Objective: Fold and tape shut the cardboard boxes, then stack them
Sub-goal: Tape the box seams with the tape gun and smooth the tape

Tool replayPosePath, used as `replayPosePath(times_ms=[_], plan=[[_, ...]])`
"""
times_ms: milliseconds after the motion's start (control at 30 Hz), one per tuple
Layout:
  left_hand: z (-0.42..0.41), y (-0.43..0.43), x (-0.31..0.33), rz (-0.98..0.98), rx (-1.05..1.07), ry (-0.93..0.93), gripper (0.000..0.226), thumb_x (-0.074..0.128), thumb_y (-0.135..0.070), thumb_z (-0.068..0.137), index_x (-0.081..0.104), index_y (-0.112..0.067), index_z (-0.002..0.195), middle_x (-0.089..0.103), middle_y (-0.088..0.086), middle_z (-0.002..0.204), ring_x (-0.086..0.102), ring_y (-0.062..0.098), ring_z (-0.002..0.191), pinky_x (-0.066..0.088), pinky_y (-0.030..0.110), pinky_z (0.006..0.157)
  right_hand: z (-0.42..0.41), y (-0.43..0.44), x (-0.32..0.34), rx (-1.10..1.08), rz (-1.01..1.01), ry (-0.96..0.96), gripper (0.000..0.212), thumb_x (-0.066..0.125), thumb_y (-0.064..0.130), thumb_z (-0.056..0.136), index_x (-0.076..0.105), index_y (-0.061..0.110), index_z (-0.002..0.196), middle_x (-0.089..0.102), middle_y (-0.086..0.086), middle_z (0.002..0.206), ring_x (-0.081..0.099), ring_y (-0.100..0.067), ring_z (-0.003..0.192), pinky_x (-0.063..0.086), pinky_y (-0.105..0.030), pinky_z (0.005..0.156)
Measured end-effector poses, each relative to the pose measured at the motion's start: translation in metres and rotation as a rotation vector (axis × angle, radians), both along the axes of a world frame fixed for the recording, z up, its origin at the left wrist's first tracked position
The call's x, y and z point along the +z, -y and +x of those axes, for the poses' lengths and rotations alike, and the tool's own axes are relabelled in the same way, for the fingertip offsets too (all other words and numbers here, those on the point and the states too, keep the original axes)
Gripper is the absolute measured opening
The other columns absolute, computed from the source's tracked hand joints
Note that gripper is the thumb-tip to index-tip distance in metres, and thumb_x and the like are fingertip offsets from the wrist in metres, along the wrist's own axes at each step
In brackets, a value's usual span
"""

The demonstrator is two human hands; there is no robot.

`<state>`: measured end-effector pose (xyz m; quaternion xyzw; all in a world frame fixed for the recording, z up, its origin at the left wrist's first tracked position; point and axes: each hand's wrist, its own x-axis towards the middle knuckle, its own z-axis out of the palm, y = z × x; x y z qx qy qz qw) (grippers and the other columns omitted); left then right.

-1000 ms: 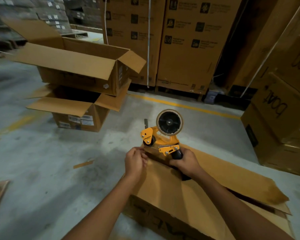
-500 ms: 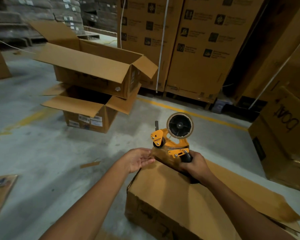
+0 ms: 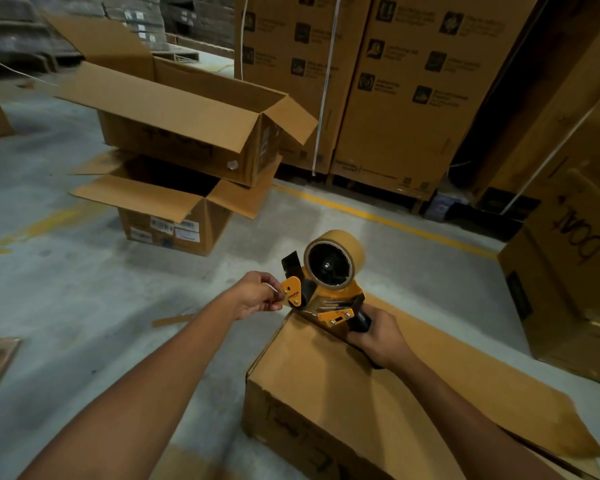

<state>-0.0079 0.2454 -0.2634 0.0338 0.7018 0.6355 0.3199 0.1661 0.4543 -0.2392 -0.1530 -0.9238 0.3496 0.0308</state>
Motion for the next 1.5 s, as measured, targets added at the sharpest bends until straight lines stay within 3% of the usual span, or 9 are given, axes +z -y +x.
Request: replayPosePath(times_ms=[167,300,567,733,867,967,1133,1300,1500], plan=[[-0.008,-0.001,-0.015,0.03,-0.026,0.046,0.028,0.05,0.019,0.092,0.046,-0.008,0.082,0.062,0.023,0.084,0.063,0.024,0.062,0.054,0.024,0.051,0.0,-0.002,-0.006,0.01,-0.013,0.008,0.029,0.073,0.008,0.081,0.059,0.027,0.098,0.062,0.012,0.084,0.057,-0.007,0.077,0.04,-0.015,0.059],[-0.015,0.0,-0.019,0.011,-0.051,0.037,0.037,0.041,0.024,0.09,0.041,-0.01,0.073,0.058,0.021,0.073,0.059,0.026,0.061,0.051,0.023,0.047,-0.003,-0.001,-0.011,0.007,0.024,0.035,0.025,0.073,0.013,0.078,0.062,0.02,0.1,0.064,0.002,0.086,0.06,-0.02,0.079,0.051,-0.039,0.067],[-0.005,-0.002,-0.056,-0.015,-0.025,0.115,0.03,0.039,0.02,0.094,0.048,-0.007,0.085,0.06,0.013,0.062,0.057,0.017,0.048,0.048,0.021,0.043,-0.006,0.006,-0.011,0.043,0.088,0.118,0.041,0.068,0.015,0.084,0.06,0.027,0.123,0.064,0.003,0.103,0.06,-0.016,0.094,0.056,-0.037,0.084],[0.017,-0.017,-0.07,-0.028,0.019,0.063,0.025,0.042,0.011,0.096,0.062,-0.003,0.091,0.063,0.006,0.065,0.056,0.012,0.052,0.042,0.023,0.051,-0.012,0.007,-0.007,0.042,0.118,0.182,0.035,0.068,0.014,0.083,0.062,0.021,0.117,0.065,-0.001,0.103,0.061,-0.02,0.095,0.056,-0.038,0.084],[0.028,-0.015,-0.067,-0.069,0.028,-0.042,0.023,0.056,-0.001,0.093,0.07,-0.016,0.103,0.069,0.02,0.108,0.057,0.027,0.088,0.044,0.037,0.074,-0.014,0.009,-0.004,0.046,0.123,0.211,0.029,0.068,0.014,0.083,0.061,0.021,0.11,0.063,0.0,0.098,0.06,-0.019,0.091,0.056,-0.036,0.079],[0.038,-0.013,-0.05,-0.133,0.017,-0.173,0.024,0.054,0.005,0.091,0.066,-0.015,0.086,0.065,0.013,0.084,0.058,0.023,0.079,0.044,0.029,0.068,-0.013,0.009,-0.003,0.064,0.103,0.206,0.024,0.07,0.021,0.083,0.063,0.02,0.106,0.065,0.0,0.096,0.062,-0.018,0.085,0.056,-0.034,0.071],[0.054,-0.005,-0.039,-0.113,-0.019,-0.167,0.02,0.051,0.002,0.089,0.058,-0.009,0.074,0.054,0.013,0.076,0.054,0.026,0.077,0.041,0.033,0.07,-0.018,0.011,0.007,0.029,-0.111,0.242,0.004,0.068,0.015,0.087,0.068,0.012,0.089,0.068,-0.002,0.077,0.063,-0.016,0.065,0.053,-0.032,0.062],[0.072,0.003,-0.036,0.075,-0.083,-0.115,0.023,0.05,0.002,0.094,0.065,-0.013,0.102,0.068,0.003,0.087,0.065,0.019,0.082,0.05,0.026,0.069,-0.02,0.014,0.015,0.041,-0.221,0.33,0.012,0.064,0.013,0.087,0.064,0.011,0.075,0.06,-0.01,0.067,0.054,-0.023,0.054,0.046,-0.036,0.06],[0.067,0.013,-0.04,0.051,-0.135,-0.075,0.014,0.053,-0.013,0.101,0.063,-0.007,0.109,0.067,0.007,0.094,0.066,0.02,0.086,0.05,0.03,0.077,-0.019,0.02,0.009,0.089,-0.102,0.234,0.013,0.078,0.034,0.082,0.071,0.027,0.091,0.069,0.003,0.09,0.064,-0.015,0.086,0.056,-0.035,0.076]])
